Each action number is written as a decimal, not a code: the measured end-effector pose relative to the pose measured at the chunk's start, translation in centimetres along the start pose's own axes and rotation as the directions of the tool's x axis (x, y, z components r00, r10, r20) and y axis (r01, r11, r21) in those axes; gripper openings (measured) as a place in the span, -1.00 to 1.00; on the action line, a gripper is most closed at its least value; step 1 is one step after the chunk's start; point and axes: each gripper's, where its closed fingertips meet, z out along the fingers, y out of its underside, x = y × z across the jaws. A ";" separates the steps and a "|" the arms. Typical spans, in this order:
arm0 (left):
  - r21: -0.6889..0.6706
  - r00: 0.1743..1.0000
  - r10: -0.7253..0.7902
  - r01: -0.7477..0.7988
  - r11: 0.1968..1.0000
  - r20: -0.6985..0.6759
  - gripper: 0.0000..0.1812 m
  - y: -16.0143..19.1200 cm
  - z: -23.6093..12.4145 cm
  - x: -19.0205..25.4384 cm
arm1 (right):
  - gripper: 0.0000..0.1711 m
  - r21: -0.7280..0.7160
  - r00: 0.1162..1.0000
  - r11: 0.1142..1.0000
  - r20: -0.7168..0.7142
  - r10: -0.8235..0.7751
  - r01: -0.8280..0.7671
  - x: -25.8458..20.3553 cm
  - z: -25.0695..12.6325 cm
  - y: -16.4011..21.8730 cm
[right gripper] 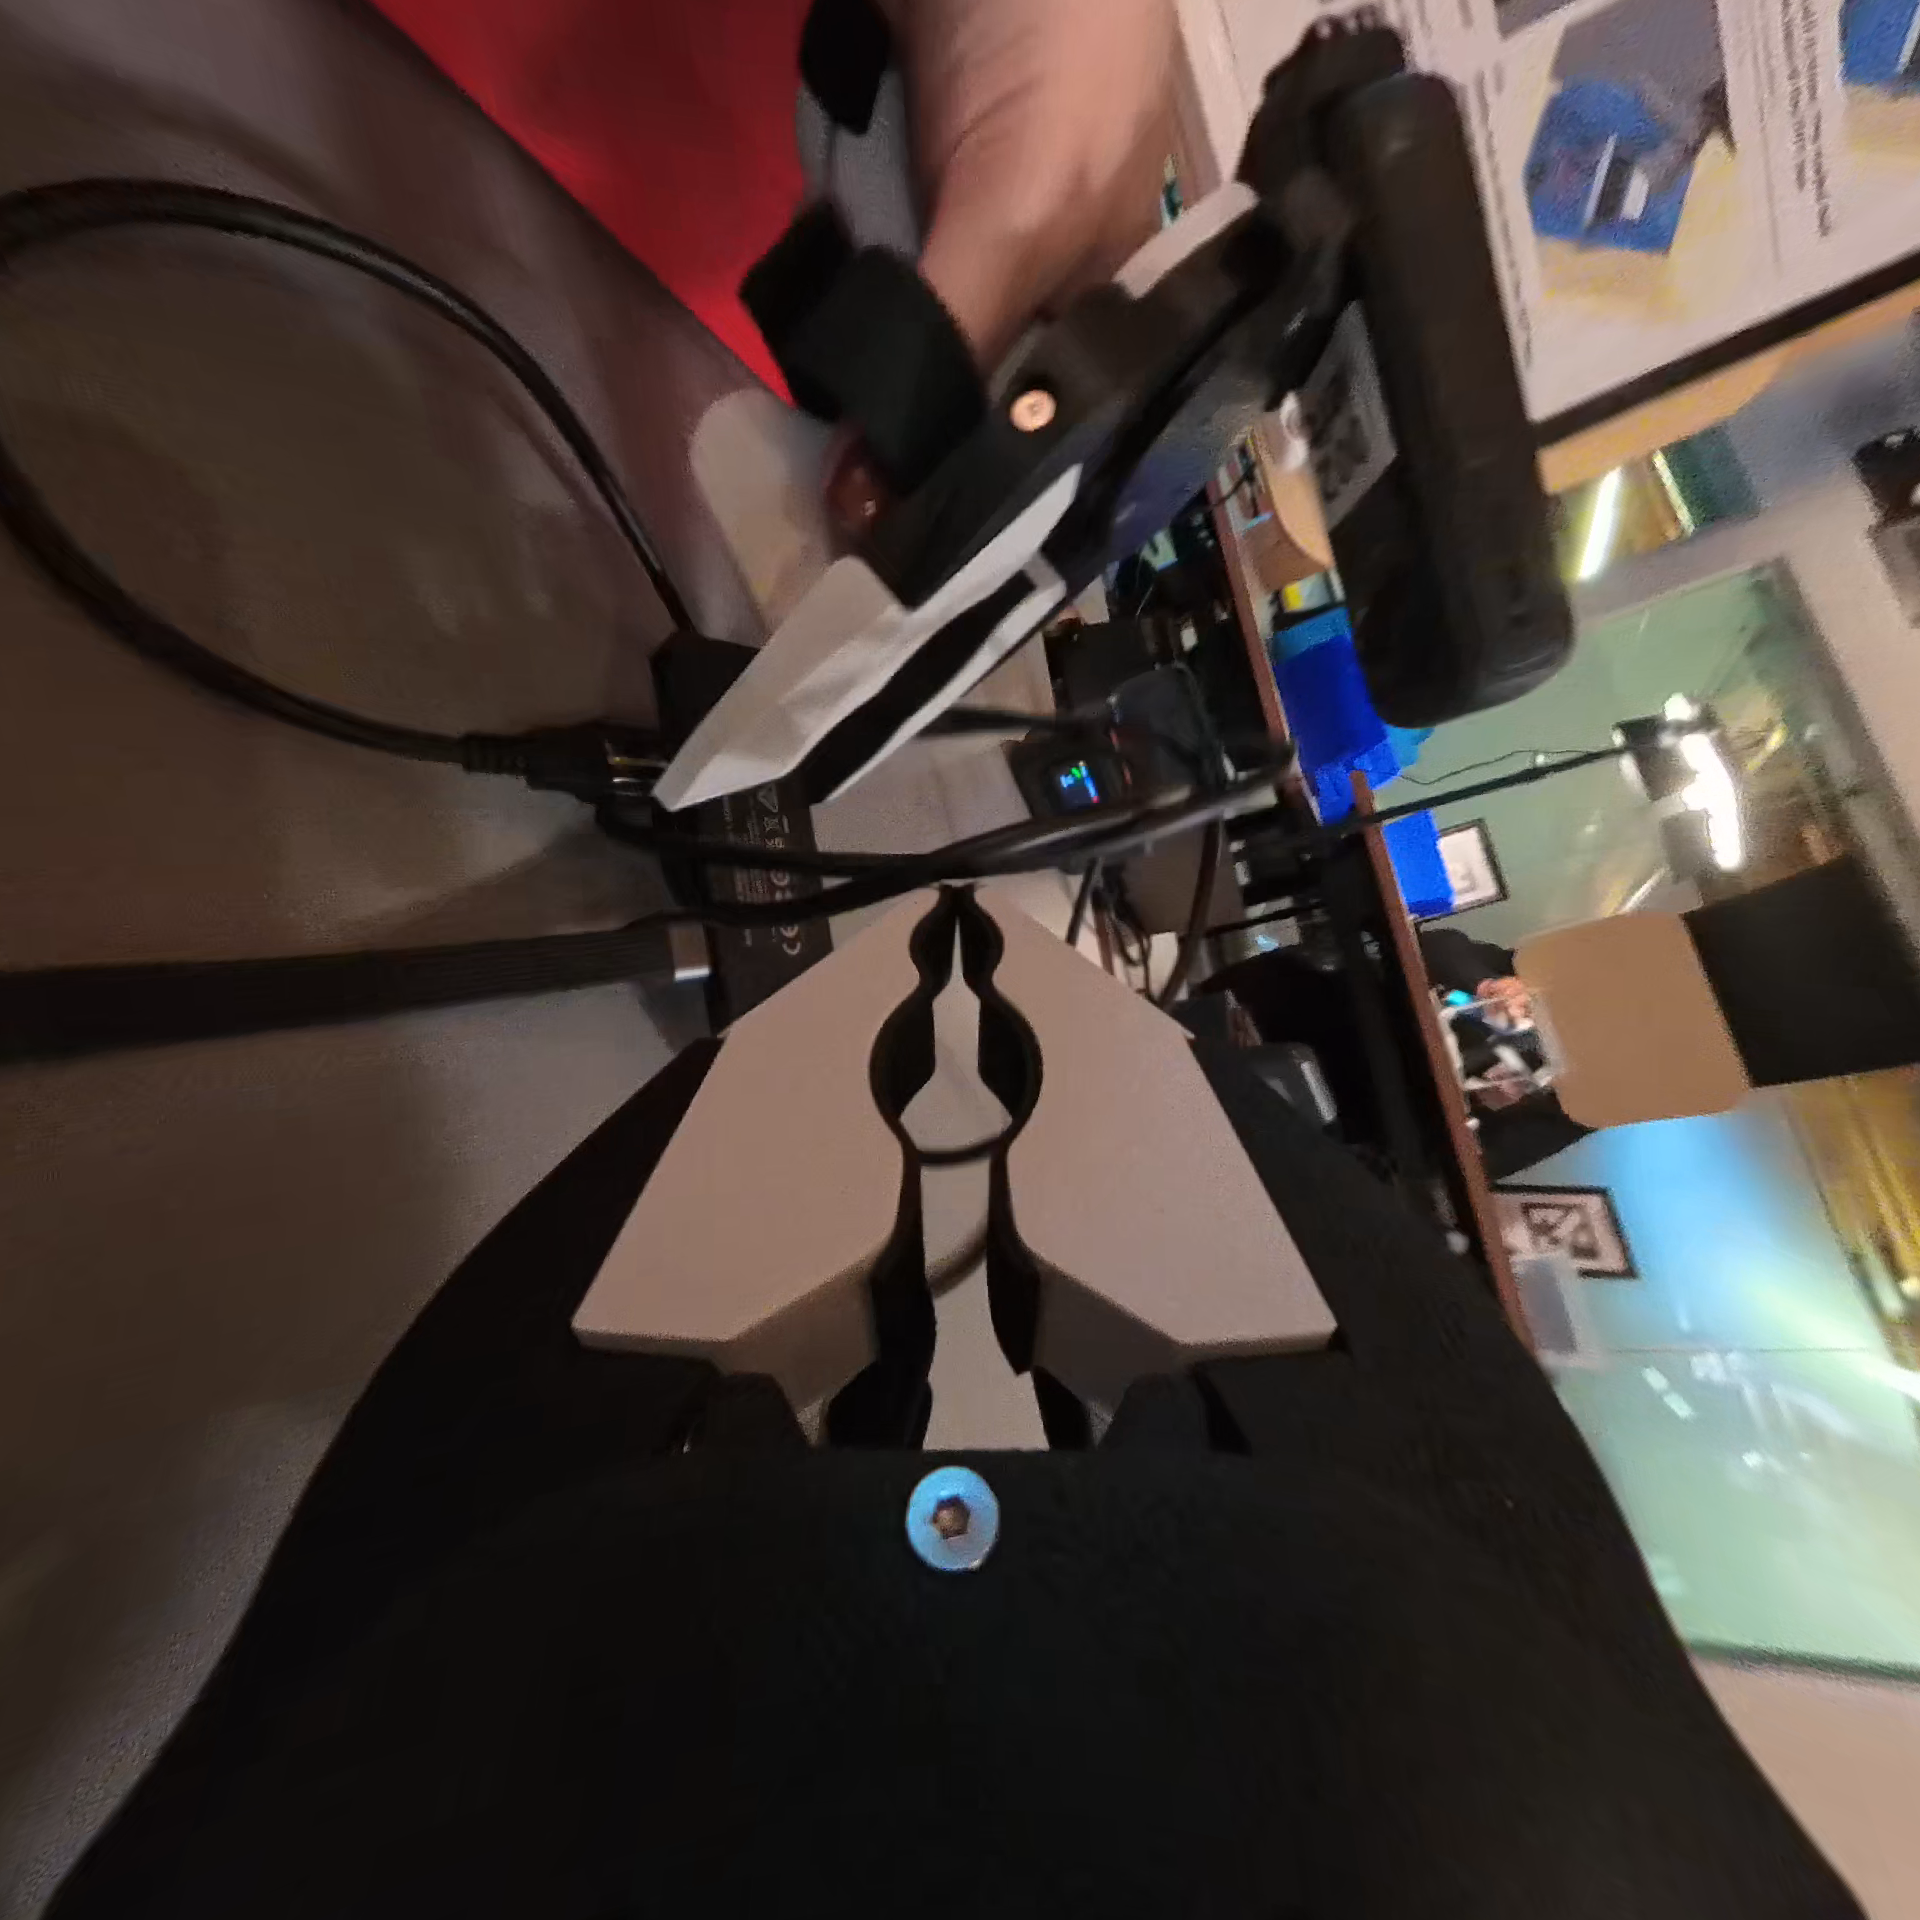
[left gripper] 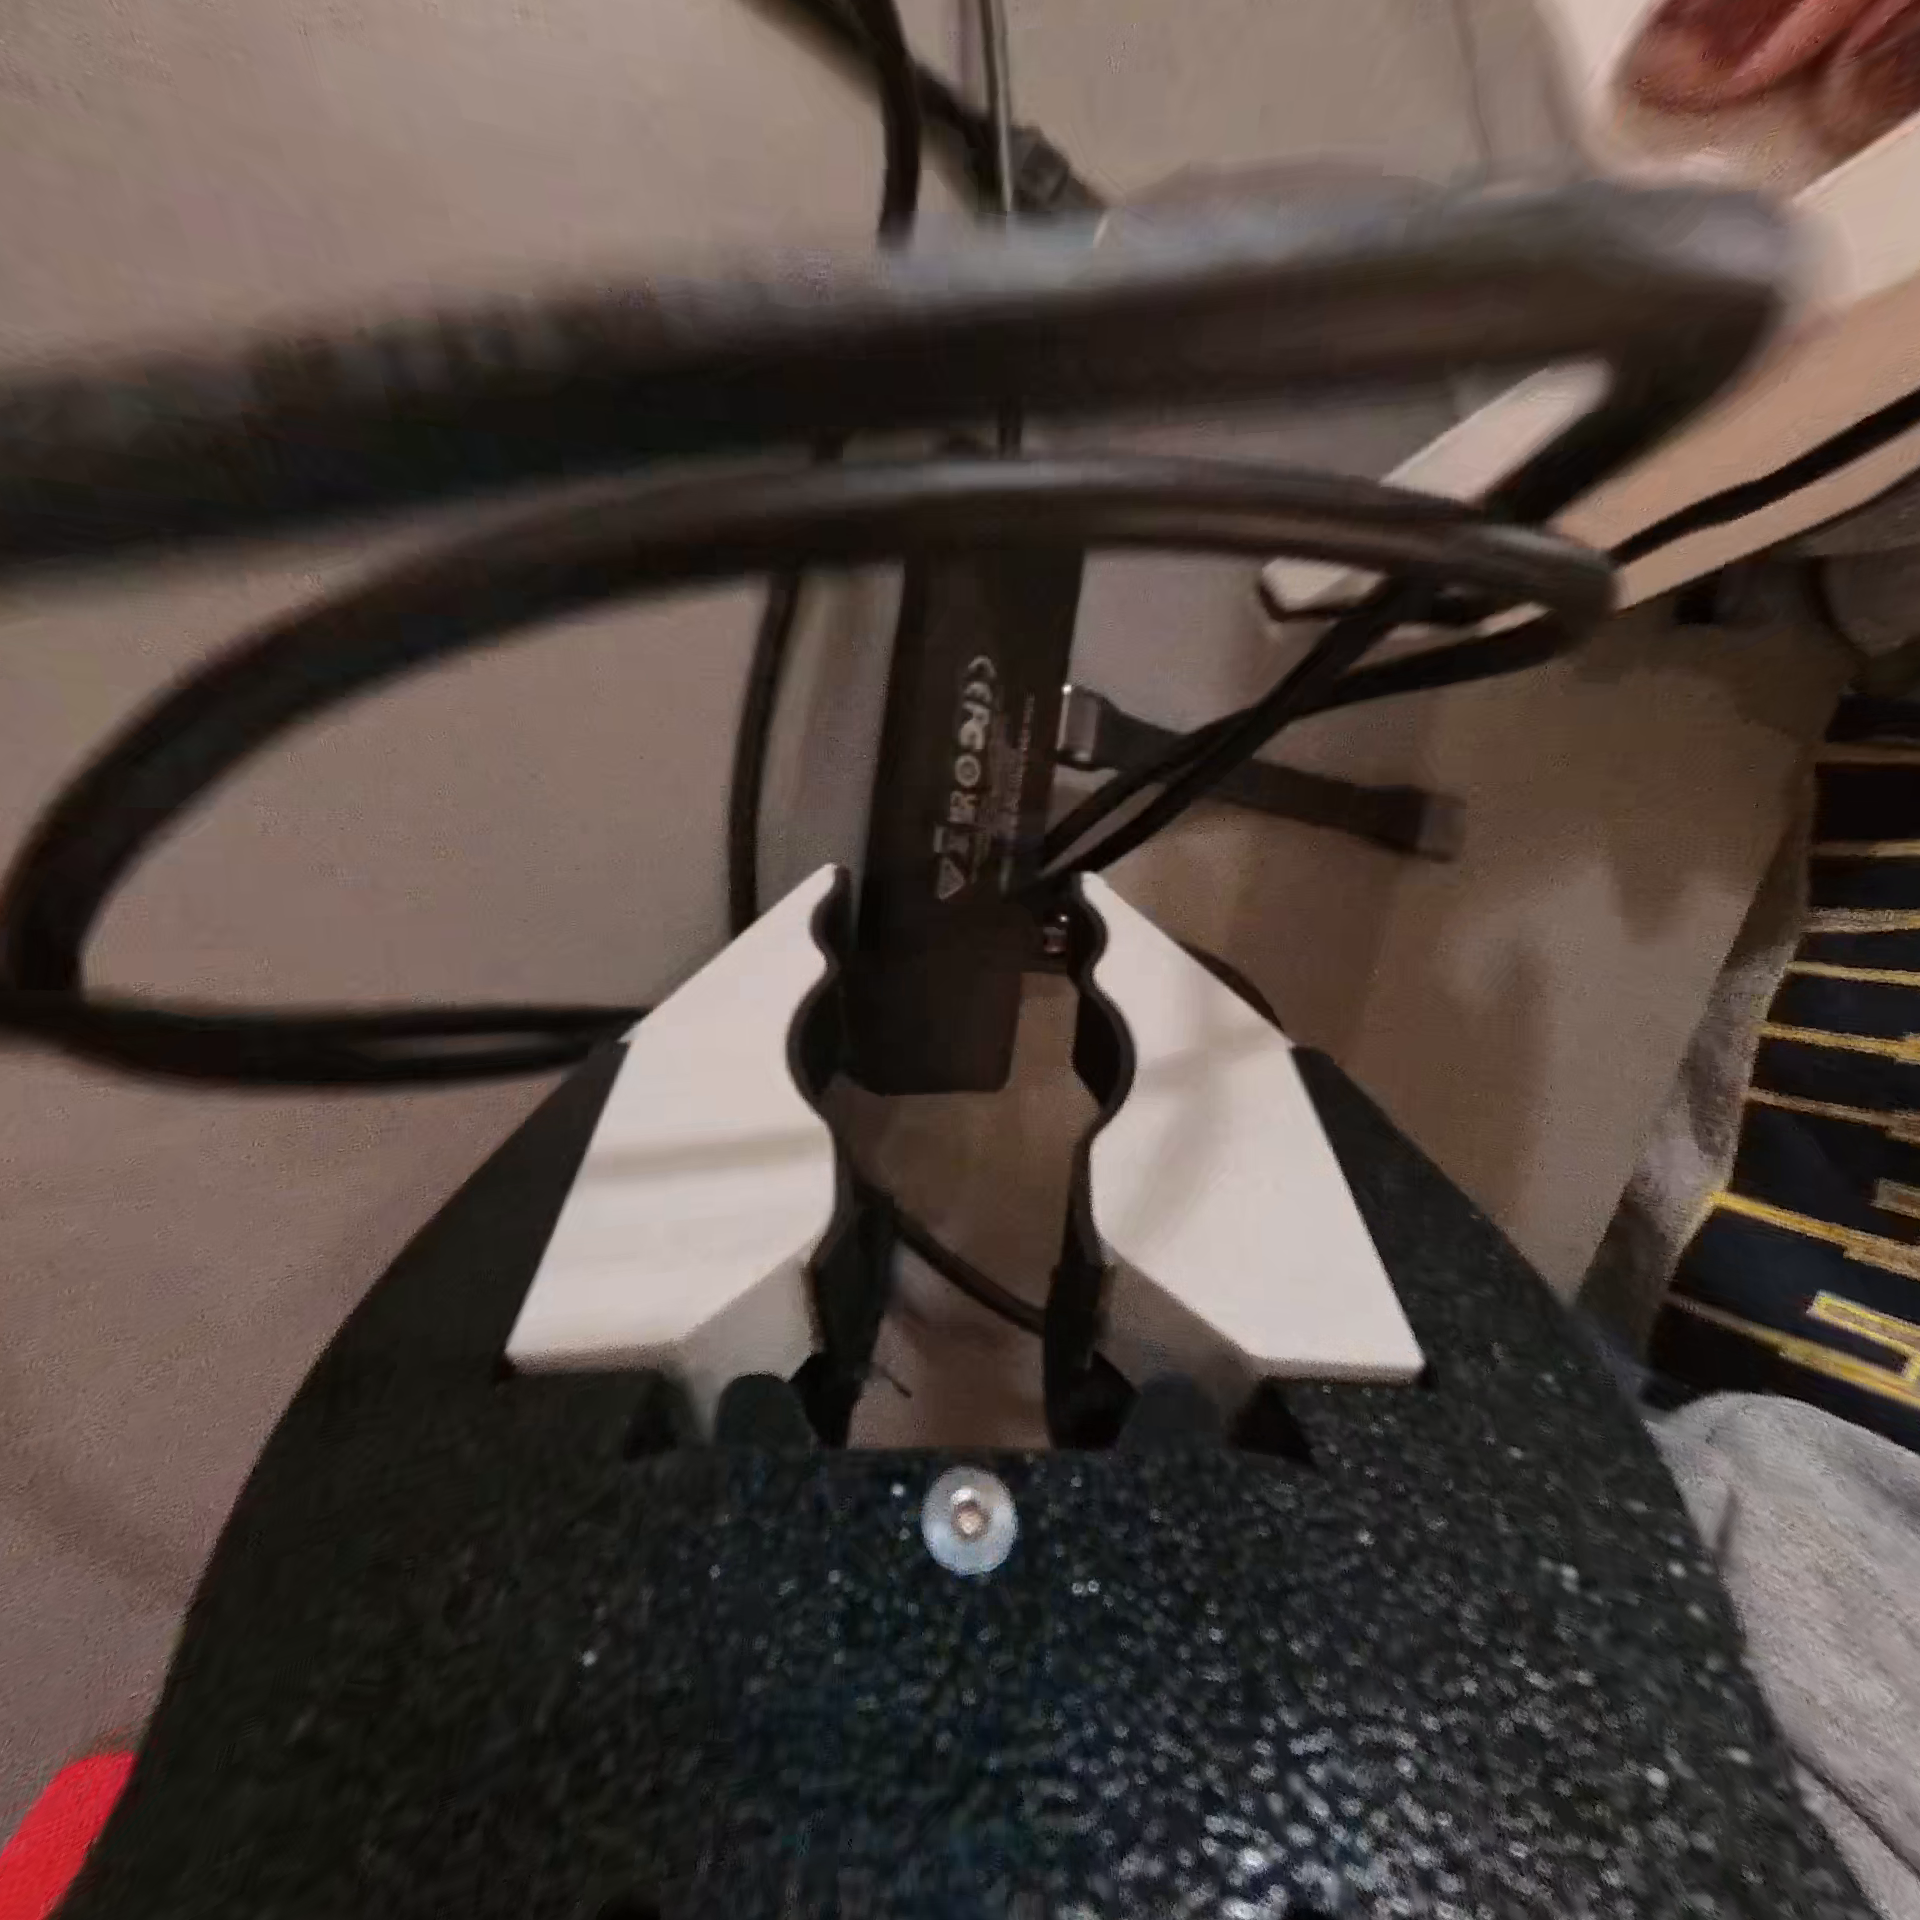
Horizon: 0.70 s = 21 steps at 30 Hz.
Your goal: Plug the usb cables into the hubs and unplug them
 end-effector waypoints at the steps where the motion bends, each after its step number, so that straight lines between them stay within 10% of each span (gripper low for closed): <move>1: -0.006 1.000 -0.006 0.006 1.000 -0.003 -0.59 0.0 0.2 -0.3 | -1.00 -0.003 0.999 0.999 0.003 0.043 -0.043 0.1 0.0 0.2; 8: 0.050 0.998 0.018 -0.021 0.999 0.055 -0.62 -0.5 0.6 -1.0 | -0.81 -0.152 0.799 0.806 0.119 0.589 -0.572 -0.2 0.7 3.8; 21: 0.734 0.961 -0.138 -0.085 0.674 0.238 -0.66 -5.7 -6.0 -1.4 | -0.49 -0.281 -0.174 -0.080 0.327 0.929 -0.956 0.4 -0.3 3.6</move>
